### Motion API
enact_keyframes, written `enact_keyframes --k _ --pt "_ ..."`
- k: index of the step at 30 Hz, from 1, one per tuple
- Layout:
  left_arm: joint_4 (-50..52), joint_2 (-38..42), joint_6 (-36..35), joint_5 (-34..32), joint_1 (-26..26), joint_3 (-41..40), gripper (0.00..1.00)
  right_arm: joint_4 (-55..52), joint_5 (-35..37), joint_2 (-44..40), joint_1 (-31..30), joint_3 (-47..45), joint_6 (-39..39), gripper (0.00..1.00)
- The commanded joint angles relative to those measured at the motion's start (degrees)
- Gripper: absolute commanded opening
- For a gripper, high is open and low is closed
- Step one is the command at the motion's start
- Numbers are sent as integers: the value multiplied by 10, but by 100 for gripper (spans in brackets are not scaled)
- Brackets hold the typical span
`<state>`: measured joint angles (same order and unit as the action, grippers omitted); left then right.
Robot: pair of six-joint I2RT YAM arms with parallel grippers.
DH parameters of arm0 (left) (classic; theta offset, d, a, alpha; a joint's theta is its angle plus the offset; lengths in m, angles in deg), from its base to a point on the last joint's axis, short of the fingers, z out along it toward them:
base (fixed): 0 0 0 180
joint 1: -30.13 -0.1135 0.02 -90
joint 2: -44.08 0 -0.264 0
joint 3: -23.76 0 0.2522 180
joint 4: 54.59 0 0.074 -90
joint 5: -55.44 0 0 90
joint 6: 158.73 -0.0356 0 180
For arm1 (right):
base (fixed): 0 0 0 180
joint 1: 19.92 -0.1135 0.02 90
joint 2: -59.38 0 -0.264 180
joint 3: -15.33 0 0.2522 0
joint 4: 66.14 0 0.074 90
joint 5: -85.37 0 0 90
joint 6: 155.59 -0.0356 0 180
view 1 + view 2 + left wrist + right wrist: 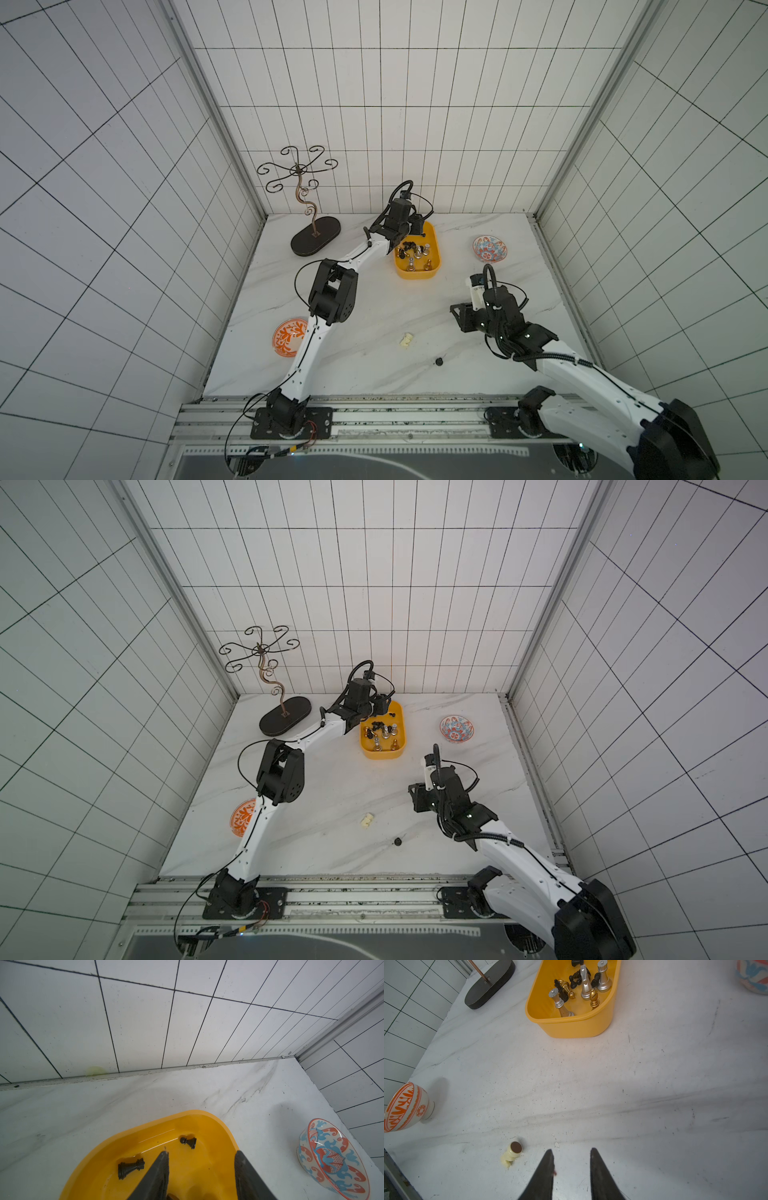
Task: Put the chess pieces into the storage box
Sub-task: Place the chess piece in the storage box, then pick up the chess piece at the center of the board.
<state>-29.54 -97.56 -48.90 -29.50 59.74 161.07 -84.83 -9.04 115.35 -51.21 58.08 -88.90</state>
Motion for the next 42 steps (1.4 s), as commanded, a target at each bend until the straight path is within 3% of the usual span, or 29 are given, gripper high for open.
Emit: enact_keyframes --k 1,12,24,36,42 --pt "-37 91 -11 27 -1 -60 50 -20 18 2 -5 11 8 32" --pt "-103 335 -24 33 0 -342 50 -57 39 -12 -12 23 8 32" --pt "-92 616 -12 3 26 -653 51 -119 89 -20 -42 32 -15 36" --pt "-65 795 44 -79 109 -827 51 -163 118 -22 -81 41 -26 38" --pt "-56 845 83 -96 132 -892 51 -182 120 -30 -94 29 -34 37"
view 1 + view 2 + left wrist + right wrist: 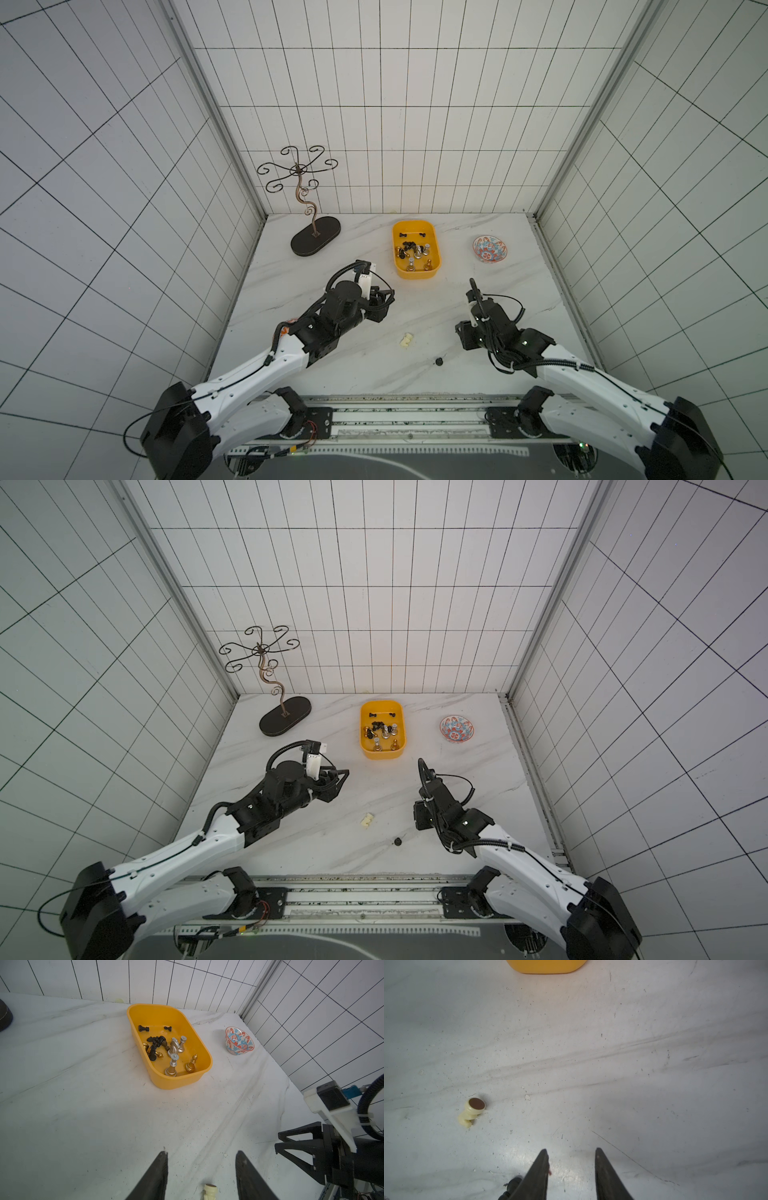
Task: Put the chess pieces into the storage box
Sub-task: Pick up the chess piece at the center of the board.
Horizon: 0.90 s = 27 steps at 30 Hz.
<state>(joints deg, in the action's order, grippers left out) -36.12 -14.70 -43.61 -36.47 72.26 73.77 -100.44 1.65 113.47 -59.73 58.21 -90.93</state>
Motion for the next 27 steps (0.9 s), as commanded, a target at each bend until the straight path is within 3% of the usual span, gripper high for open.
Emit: enact_keyframes --k 1,13,27 --pt "20 22 39 -27 8 -25 51 -25 9 -12 -11 24 -15 37" --pt "24 28 97 -46 46 -85 51 1 -8 -13 -100 -3 -37 35" --pt "24 20 126 -41 63 -96 51 25 34 53 -219 -14 -101 34"
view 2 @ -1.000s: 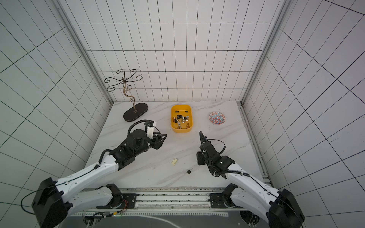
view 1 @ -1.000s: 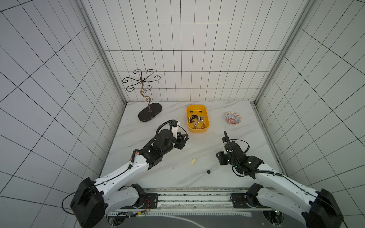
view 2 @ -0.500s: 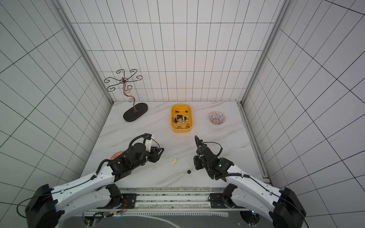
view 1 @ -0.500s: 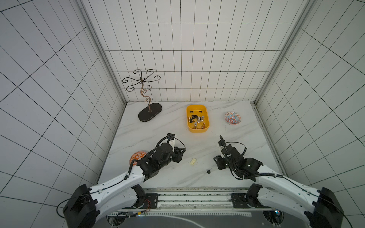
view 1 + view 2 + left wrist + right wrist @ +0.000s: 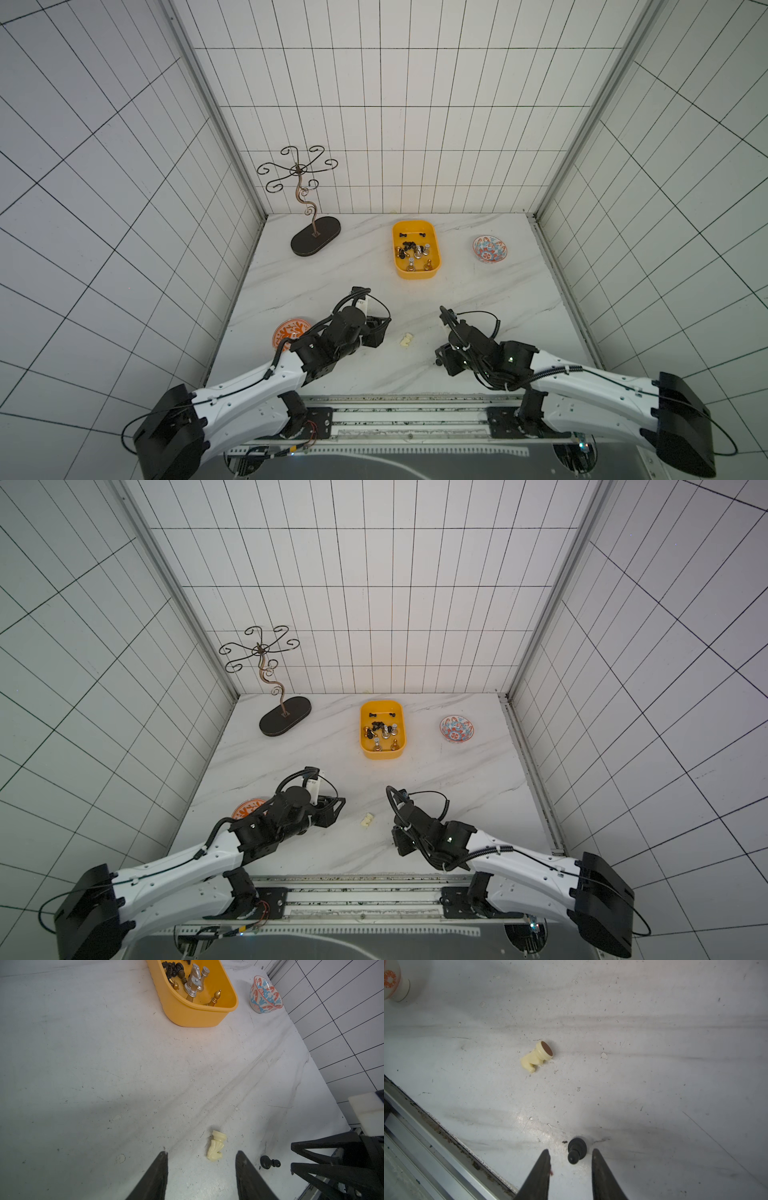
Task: Put the chess pieces into the storage box
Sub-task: Pick up the chess piece at the center of the board.
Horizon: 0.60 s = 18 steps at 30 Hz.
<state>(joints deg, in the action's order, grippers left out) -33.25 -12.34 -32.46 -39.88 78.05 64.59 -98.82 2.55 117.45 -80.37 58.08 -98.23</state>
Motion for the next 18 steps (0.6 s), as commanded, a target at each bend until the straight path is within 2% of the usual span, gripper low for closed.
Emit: enact_keyframes --k 1,7,18 --pt "-4 -5 15 -8 8 -4 51 26 27 22 -16 -13 -31 34" --pt "-5 -12 19 -14 16 0 52 26 35 62 -26 -10 -38 32" --pt "-6 -19 20 -15 22 5 52 41 39 84 -27 -20 -45 24"
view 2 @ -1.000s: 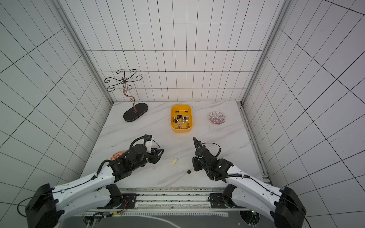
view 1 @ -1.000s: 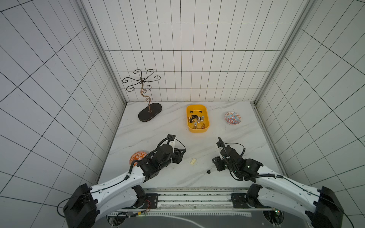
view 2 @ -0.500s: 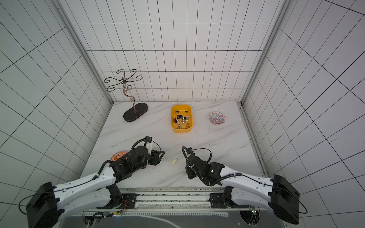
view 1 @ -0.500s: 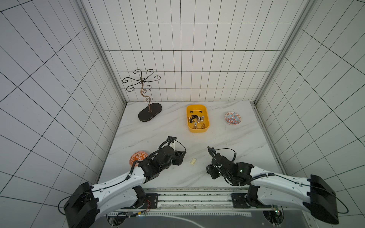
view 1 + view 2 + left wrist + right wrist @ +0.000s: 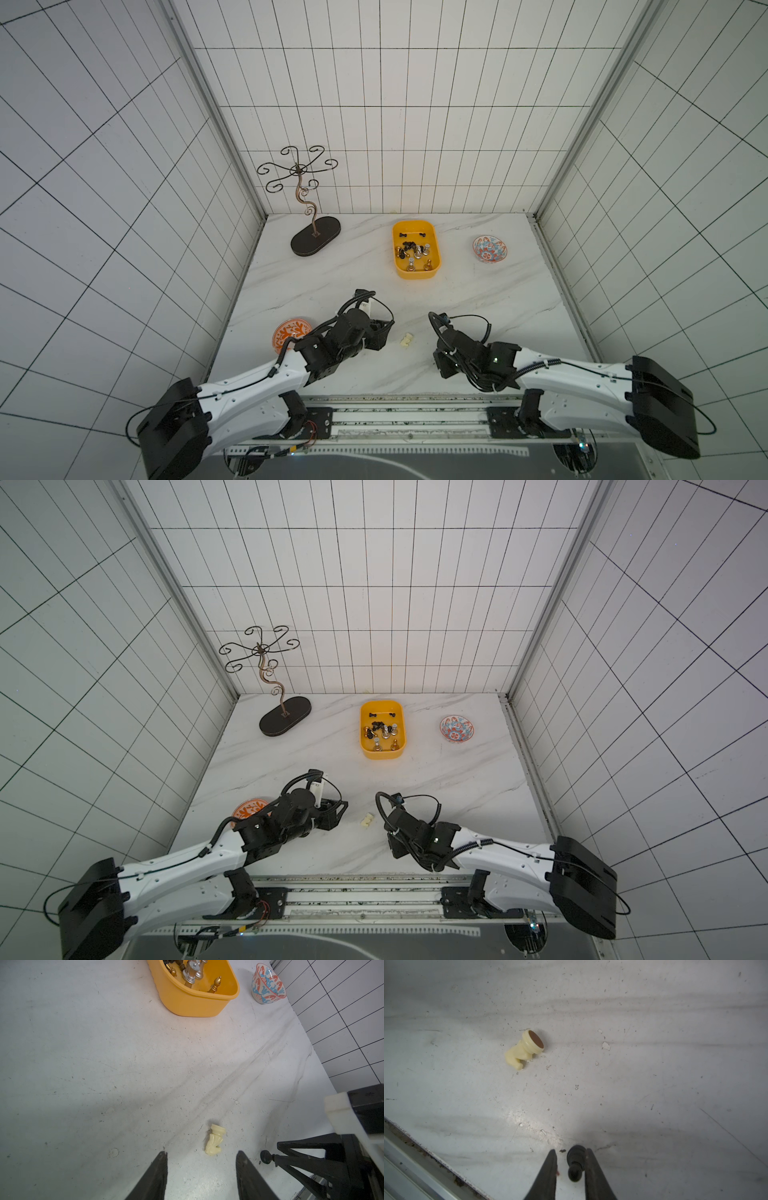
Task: Put the chess pieces into the storage box
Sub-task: Pick up the chess piece at the center of the board.
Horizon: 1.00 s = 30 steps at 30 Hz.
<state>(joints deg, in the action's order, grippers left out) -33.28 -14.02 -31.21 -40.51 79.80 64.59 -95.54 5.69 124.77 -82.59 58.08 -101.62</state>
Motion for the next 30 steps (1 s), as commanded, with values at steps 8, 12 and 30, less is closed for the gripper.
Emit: enact_keyframes --k 8,12,30 --pt "-6 -2 9 -11 7 5 52 5 2 36 -4 -23 -17 24" --pt "-6 -4 10 -13 8 4 52 3 7 34 -4 -26 -21 22" --pt "-6 0 13 -16 9 -1 53 -4 6 38 -4 -26 -25 11"
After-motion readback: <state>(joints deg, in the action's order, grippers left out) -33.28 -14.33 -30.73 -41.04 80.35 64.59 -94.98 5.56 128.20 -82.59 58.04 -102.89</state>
